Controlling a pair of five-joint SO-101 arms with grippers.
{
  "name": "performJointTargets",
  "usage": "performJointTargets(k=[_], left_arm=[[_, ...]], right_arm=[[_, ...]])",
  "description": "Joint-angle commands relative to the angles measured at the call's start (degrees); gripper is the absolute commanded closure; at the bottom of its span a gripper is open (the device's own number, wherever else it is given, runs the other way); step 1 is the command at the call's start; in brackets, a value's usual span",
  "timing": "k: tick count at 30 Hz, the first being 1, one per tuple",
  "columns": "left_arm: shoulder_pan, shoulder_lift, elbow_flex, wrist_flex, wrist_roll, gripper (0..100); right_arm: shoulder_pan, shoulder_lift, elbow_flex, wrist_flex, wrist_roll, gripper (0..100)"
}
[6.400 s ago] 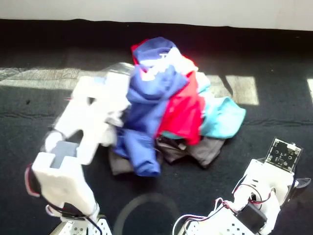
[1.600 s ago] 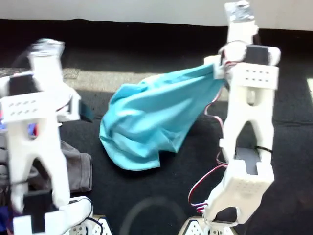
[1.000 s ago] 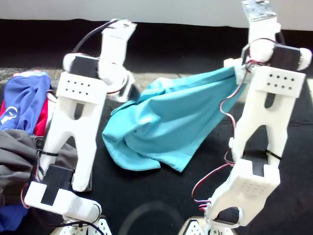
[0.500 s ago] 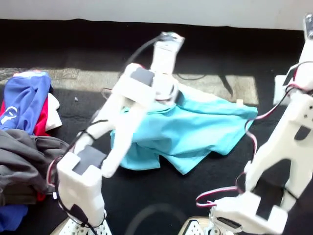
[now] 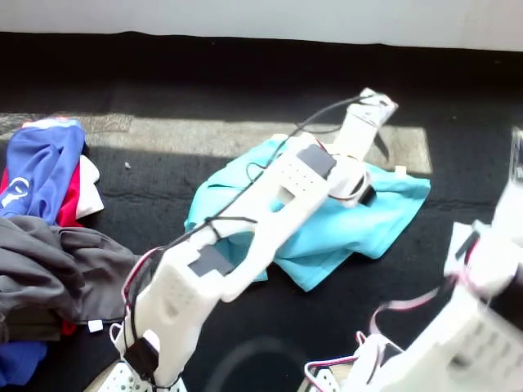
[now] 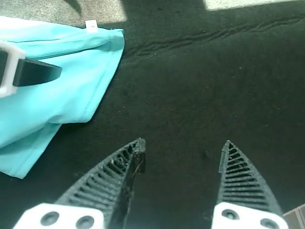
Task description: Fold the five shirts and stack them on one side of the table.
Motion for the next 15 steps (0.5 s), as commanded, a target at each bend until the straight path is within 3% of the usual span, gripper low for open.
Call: performJointTargets(k=[1, 9, 11, 13, 15], left_arm=[[0.0, 6.4, -8.5, -2.9, 0.1, 73], [-3.2, 23.4, -30.3, -3.7, -0.1, 74], [-5.1, 26.1, -34.9, -1.7, -0.1, 83], [-7.4, 27.6, -39.5, 1.7, -0.1, 99], [-9.8, 28.6, -43.5, 5.5, -0.1, 97]], right_arm=[[3.4, -9.4, 5.9, 0.3, 5.9, 75.4], [3.6, -23.3, 20.6, 0.3, 10.5, 75.4], [3.6, -25.5, 23.4, 0.3, 10.5, 75.4], [3.2, -26.8, 26.3, -0.1, 10.5, 75.4], [3.2, -27.3, 29.7, -2.5, 10.5, 75.4]])
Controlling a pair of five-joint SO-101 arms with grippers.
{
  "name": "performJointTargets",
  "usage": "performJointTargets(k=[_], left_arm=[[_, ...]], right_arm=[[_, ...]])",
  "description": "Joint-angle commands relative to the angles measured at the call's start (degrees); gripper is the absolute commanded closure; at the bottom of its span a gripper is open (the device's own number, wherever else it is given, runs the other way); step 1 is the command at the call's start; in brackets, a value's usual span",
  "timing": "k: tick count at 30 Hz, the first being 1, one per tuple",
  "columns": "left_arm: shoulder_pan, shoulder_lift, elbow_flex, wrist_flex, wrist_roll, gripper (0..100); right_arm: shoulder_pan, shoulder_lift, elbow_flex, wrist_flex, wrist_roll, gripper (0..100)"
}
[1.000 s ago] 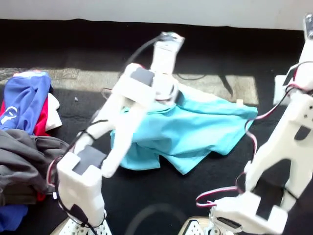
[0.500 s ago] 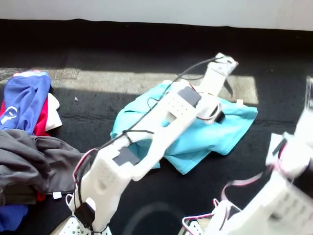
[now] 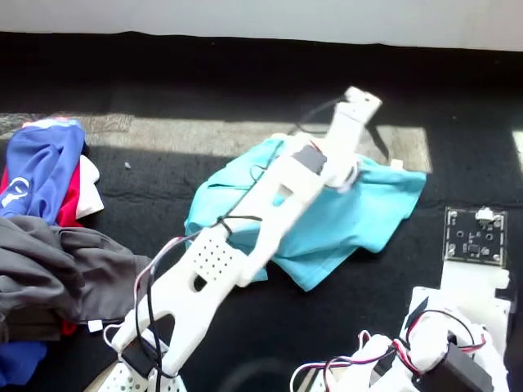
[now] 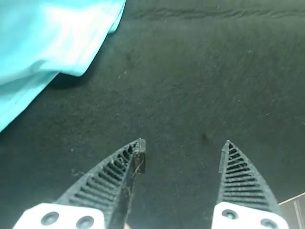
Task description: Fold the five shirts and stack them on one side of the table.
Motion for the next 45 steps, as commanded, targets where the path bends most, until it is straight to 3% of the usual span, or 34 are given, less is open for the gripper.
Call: performJointTargets(k=[1, 6, 9, 14, 19, 25, 32, 37, 45], left_arm=[[-5.0, -0.2, -9.1, 6.2, -0.1, 99], [-12.4, -1.0, -18.2, 17.7, -0.3, 99], [-16.3, -1.2, -23.6, 24.8, -5.5, 99], [-19.6, -0.9, -25.7, 34.6, -12.0, 99], [-24.0, -2.8, -27.1, 43.3, -12.7, 99], [-35.6, -13.1, -26.2, 44.0, -13.0, 99], [-50.7, -22.5, -26.2, 44.2, -13.0, 99], [-62.0, -23.3, -26.2, 44.2, -13.0, 99], [-73.1, -23.3, -26.2, 44.2, -13.0, 99]], right_arm=[[0.3, -0.7, 5.1, -4.1, 0.7, 75.4], [0.1, 1.9, 14.5, -13.1, -0.1, 75.4], [-1.8, 5.4, 17.0, -18.2, -4.2, 75.4], [-14.5, 12.9, 16.4, -20.2, -11.4, 75.4], [-30.5, 24.4, 11.6, -21.1, -19.8, 75.4], [-48.0, 39.7, 0.9, -20.6, -23.3, 75.4], [-65.3, 51.2, -1.5, -21.2, -23.6, 75.2], [-74.7, 57.0, -1.2, -25.5, -23.6, 67.5], [-87.1, 66.4, -1.5, -33.7, -23.6, 67.0]])
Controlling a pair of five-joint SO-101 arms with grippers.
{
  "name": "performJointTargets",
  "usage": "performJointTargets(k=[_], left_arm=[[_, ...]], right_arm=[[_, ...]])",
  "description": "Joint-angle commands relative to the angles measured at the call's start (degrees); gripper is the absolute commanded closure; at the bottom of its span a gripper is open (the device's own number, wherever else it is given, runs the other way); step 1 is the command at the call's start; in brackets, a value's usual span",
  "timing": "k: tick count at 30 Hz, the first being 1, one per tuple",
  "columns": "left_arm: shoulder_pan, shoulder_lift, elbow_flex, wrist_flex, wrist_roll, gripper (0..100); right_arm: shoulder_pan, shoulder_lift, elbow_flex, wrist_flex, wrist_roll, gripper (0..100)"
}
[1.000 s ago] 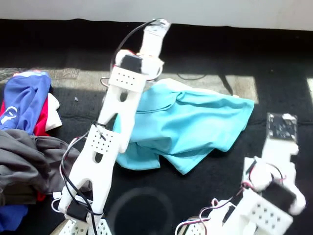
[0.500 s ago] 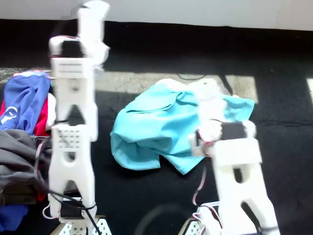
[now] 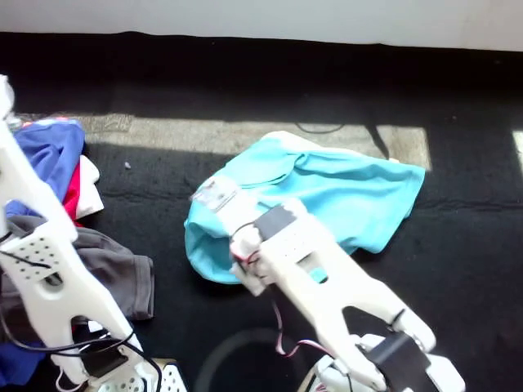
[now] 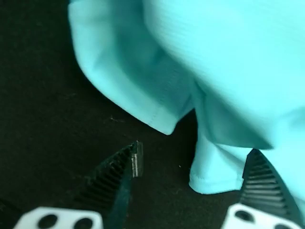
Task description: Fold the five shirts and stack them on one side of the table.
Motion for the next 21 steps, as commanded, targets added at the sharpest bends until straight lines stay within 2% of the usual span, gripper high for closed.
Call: performJointTargets(k=[1, 5, 9, 11, 15, 16, 21], left_arm=[[-3.5, -3.6, -1.6, 0.1, -0.3, 99], [-6.6, -3.6, -1.6, 0.1, -0.3, 99], [-9.2, -3.6, -1.6, 0.1, -0.3, 99], [-10.0, -3.6, -1.6, 0.1, -0.3, 99], [-10.2, -3.6, -1.6, 0.1, -0.3, 99], [-10.2, -3.6, -1.6, 0.1, -0.3, 99], [-8.8, -3.6, -1.5, 0.1, -0.3, 99]], right_arm=[[-4.7, 4.4, -2.5, -4.7, -0.3, 67.0], [-5.3, 11.4, -4.9, -9.5, -0.3, 67.0], [-5.6, 18.6, -10.0, -9.7, -0.3, 67.3], [-5.2, 22.1, -12.6, -9.7, -0.3, 72.8], [-0.7, 26.8, -16.1, -9.5, -0.3, 96.6], [1.0, 26.9, -16.5, -9.4, -0.3, 99.8], [11.3, 22.0, -17.5, -5.7, 0.0, 99.3]])
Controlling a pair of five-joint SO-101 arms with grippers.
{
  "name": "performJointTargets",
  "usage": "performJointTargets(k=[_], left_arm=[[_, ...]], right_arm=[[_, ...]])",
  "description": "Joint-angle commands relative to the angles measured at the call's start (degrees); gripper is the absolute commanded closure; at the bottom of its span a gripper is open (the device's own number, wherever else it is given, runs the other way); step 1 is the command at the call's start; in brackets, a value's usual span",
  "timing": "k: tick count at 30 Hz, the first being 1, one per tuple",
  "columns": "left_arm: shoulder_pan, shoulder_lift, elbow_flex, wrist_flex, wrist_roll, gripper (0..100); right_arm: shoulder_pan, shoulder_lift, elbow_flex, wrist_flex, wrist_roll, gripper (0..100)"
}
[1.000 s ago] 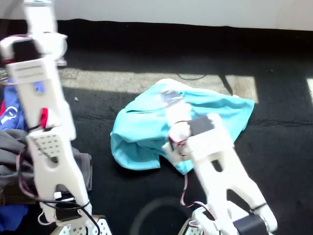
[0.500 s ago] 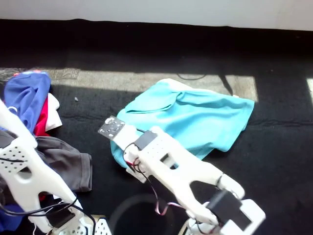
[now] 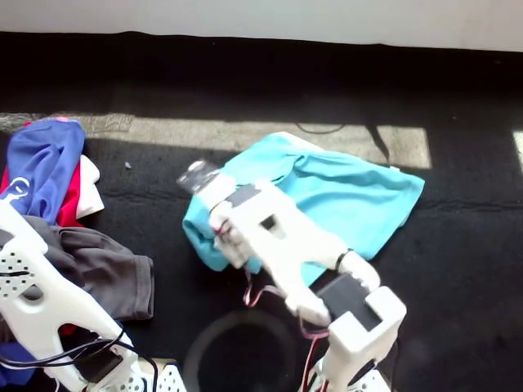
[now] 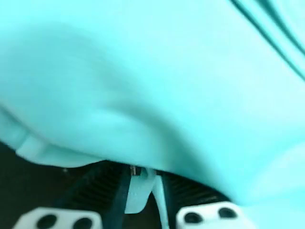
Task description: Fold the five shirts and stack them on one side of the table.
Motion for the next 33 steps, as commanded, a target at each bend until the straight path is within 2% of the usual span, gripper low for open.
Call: performJointTargets(k=[1, 4, 12, 17, 20, 24, 27, 30, 33], left_arm=[[1.5, -3.6, -1.5, 0.1, -0.3, 99], [3.7, -3.8, 1.6, 0.1, -0.3, 99], [9.9, -4.0, 9.5, 0.1, -0.3, 99], [15.7, -4.1, 12.2, 0.1, -0.2, 99], [19.8, -4.1, 12.4, 0.1, -0.1, 99], [25.5, -4.1, 12.4, 0.1, 0.0, 99], [30.3, -3.9, 12.4, 0.1, 0.0, 99], [36.0, -3.6, 12.6, 0.1, 0.0, 99], [43.2, -3.6, 16.8, 0.0, 0.1, 99]], right_arm=[[7.2, -6.2, -1.5, 3.8, 0.2, 99.3], [13.6, -16.2, -1.6, 9.8, 1.5, 99.3], [33.5, -42.1, -1.2, 21.1, 17.3, 99.3], [48.0, -46.5, 0.5, 21.2, 28.7, 99.3], [55.4, -46.5, 4.1, 16.7, 33.8, 98.9], [63.5, -46.5, 9.5, 6.1, 34.2, 96.1], [68.9, -46.5, 10.9, 2.2, 33.9, 84.5], [73.4, -46.8, 10.9, 1.5, 29.9, 74.3], [74.7, -47.2, 11.1, 1.8, 23.2, 72.8]])
